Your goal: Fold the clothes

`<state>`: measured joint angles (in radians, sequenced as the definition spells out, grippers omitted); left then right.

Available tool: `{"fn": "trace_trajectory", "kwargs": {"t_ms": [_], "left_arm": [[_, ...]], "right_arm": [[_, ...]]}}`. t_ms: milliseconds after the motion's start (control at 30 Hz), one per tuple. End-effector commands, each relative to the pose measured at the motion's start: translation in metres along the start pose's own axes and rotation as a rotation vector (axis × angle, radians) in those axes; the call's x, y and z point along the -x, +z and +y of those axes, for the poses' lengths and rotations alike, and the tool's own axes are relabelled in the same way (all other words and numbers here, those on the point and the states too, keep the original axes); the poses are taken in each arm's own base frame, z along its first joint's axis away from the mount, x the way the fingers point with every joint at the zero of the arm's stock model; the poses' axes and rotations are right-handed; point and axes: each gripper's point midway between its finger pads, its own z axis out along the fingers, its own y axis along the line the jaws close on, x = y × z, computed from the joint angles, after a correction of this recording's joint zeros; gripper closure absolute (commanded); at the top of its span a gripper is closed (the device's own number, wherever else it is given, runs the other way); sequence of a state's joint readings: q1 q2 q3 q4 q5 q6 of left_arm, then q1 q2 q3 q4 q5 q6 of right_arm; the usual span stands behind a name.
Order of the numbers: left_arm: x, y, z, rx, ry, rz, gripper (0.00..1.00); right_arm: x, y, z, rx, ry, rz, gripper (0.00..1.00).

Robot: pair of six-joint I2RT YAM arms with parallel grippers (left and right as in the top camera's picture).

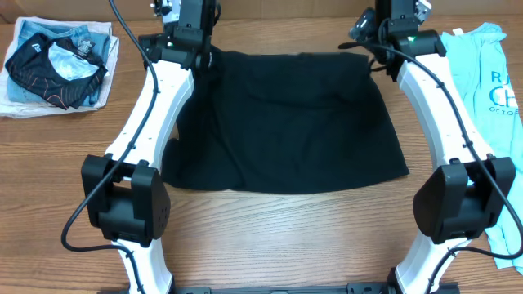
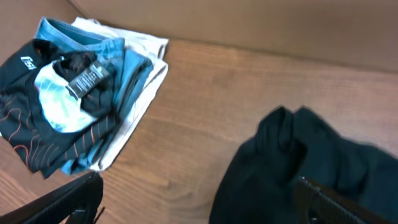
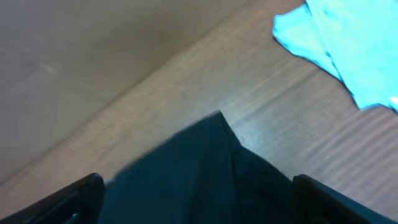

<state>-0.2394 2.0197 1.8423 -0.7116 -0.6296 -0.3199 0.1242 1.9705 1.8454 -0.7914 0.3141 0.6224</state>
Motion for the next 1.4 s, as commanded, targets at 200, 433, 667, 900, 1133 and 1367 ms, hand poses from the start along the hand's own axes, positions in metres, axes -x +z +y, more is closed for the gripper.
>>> {"fn": "trace_trajectory", "kwargs": {"t_ms": [200, 433, 667, 900, 1133, 1367], "left_arm": [[-0.022, -0.087, 0.012, -0.149, 0.057, 0.138, 0.00], [-0.079, -0.145, 0.022, -0.309, 0.059, 0.413, 0.00], [-0.105, -0.160, 0.058, -0.164, 0.017, 0.524, 0.00], [-0.126, -0.187, 0.092, -0.091, 0.005, 0.603, 0.00], [-0.169, -0.189, 0.085, -0.119, 0.037, 0.728, 0.00], [-0.226, -0.166, 0.070, -0.119, 0.059, 0.848, 0.00]], "right_arm": [[-0.008, -0.065, -0.032, -0.063, -0.054, 0.090, 0.00], [-0.055, -0.098, -0.066, -0.154, -0.072, 0.309, 0.00], [-0.080, -0.118, -0.096, -0.291, 0.002, 0.417, 0.00], [-0.087, -0.127, -0.130, -0.437, 0.018, 0.427, 0.00], [-0.107, -0.098, -0.162, -0.476, 0.113, 0.511, 0.00], [-0.131, -0.073, -0.177, -0.395, 0.129, 0.636, 0.00]]}}
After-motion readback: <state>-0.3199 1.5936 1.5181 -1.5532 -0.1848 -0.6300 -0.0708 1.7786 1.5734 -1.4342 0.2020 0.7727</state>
